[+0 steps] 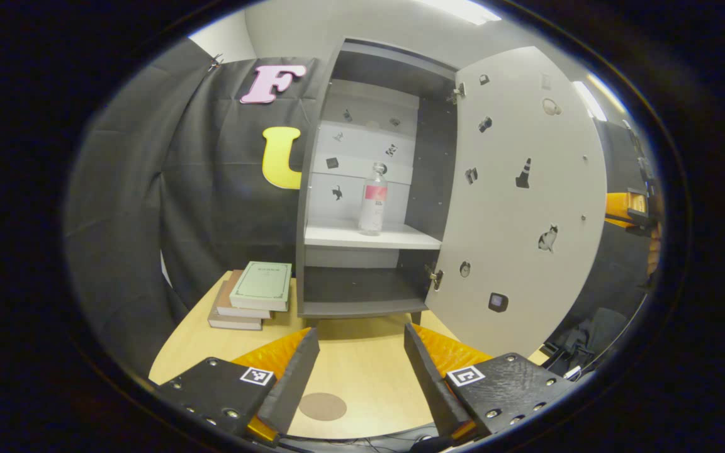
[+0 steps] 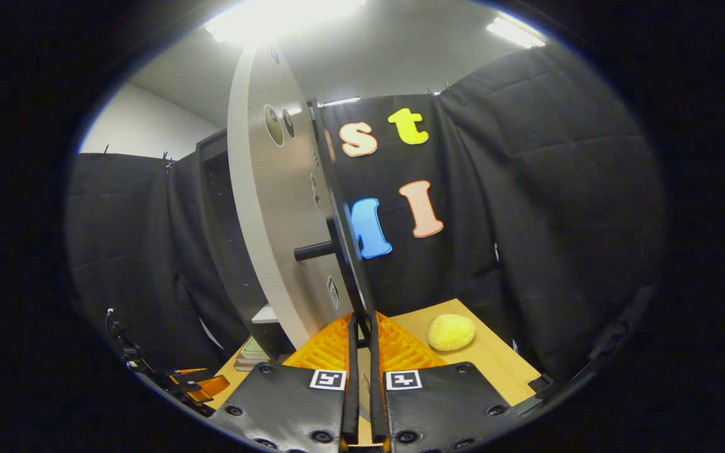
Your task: Open the cabinet door with the right hand, grasp the bottle in the cabinet with the left hand and place it on the coaster, then close the cabinet door with the right hand.
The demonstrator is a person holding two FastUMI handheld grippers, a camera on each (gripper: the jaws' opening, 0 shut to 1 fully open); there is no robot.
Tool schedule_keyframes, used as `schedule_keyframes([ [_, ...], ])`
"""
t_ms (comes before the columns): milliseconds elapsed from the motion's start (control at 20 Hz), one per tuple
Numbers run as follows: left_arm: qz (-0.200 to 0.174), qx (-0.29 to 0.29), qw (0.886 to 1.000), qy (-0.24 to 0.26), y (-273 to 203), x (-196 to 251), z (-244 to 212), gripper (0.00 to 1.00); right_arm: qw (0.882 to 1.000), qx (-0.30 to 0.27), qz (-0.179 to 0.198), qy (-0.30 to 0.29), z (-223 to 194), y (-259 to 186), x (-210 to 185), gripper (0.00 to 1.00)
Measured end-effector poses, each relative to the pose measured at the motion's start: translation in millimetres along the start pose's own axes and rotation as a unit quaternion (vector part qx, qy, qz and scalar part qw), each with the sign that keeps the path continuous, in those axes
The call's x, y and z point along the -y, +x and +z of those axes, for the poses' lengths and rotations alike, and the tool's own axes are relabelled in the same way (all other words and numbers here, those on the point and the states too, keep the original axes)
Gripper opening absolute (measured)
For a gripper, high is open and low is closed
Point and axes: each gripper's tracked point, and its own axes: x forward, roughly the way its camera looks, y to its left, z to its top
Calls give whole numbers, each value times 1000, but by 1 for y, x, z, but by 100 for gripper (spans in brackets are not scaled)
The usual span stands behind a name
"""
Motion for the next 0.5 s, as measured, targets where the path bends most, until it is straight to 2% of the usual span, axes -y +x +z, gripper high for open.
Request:
schedule_keyframes([
  [100, -10, -3, 1000, -1, 0, 4, 0, 84, 1000, -1, -9, 15, -1, -2, 10, 9],
  [150, -15, -5, 1000, 0, 0, 5, 0, 87, 1000, -4, -4, 31, -3, -5, 8, 9],
  [200, -21, -6, 1000, 3, 0, 6, 1, 84, 999, -7, -2, 46, -5, -8, 9, 8],
  [300, -31, -2, 999, 7, 2, 6, 3, 84, 997, -13, -15, 70, -10, -14, 19, 2],
  [350, -37, 2, 999, 8, 5, 8, 5, 84, 996, -15, -20, 85, -10, -18, 24, 2],
  [500, -52, 10, 999, 13, 14, 9, 13, 84, 993, 0, -62, 101, -3, -32, 50, 0],
])
